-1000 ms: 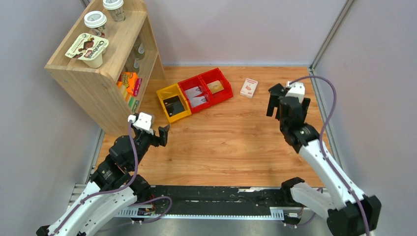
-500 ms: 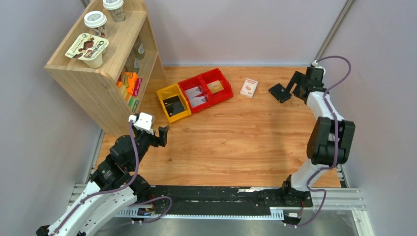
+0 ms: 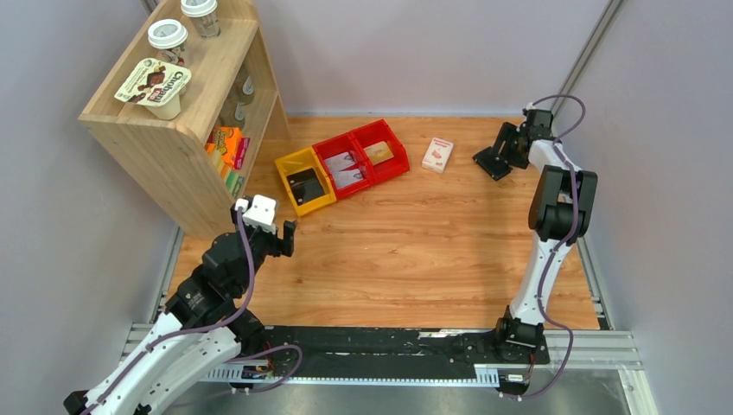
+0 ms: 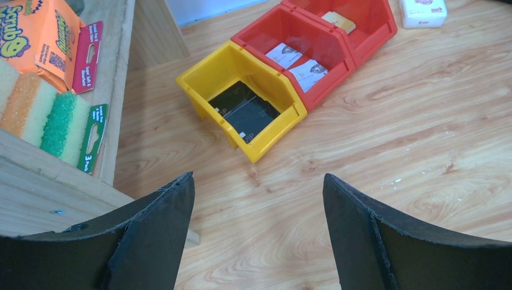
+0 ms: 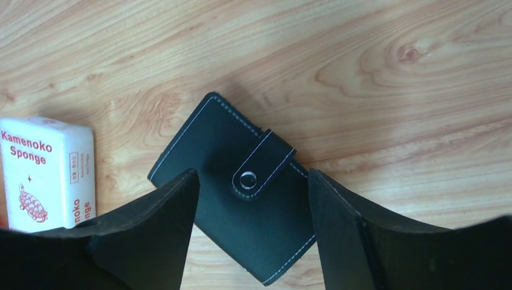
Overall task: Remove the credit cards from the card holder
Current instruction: Move the card holder to the center of the board.
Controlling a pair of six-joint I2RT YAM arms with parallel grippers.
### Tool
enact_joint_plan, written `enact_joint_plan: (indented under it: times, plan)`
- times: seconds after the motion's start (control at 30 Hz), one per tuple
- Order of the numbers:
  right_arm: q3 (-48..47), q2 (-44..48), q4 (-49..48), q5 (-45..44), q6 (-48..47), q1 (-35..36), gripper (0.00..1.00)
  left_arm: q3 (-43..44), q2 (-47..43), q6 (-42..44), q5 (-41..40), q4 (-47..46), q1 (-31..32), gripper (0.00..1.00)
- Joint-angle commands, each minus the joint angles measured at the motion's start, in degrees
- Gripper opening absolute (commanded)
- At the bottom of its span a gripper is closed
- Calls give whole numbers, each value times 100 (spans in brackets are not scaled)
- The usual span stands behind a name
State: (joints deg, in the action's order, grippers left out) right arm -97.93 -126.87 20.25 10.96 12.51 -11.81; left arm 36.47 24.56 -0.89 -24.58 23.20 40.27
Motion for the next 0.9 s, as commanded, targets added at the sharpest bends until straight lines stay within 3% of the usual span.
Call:
enact_joint_plan:
  times: [0.0,0.13,0.27,0.4,0.63,0.87]
  plan:
    - [-551,-250,671,-93,-65,82,67,176,111,229,-82,0,-11,85]
    - [-841,-417,1436,-585,-388,337,55,194,102,229,-56,18,-19,85]
    - [-789,-418,1894,-1322,-741,741,52,211,-3,212,-3,18,-28,85]
    - [-491,-322,2176,-1439,-610,891,47,212,-188,176,58,44,-28,85]
    - [835,522,2281,-1817,-391,1664,46,246,-338,124,181,53,-37,85]
    - [2592,1839,2089,-1984,786,2516,46,308,-329,-52,357,158,-54,85]
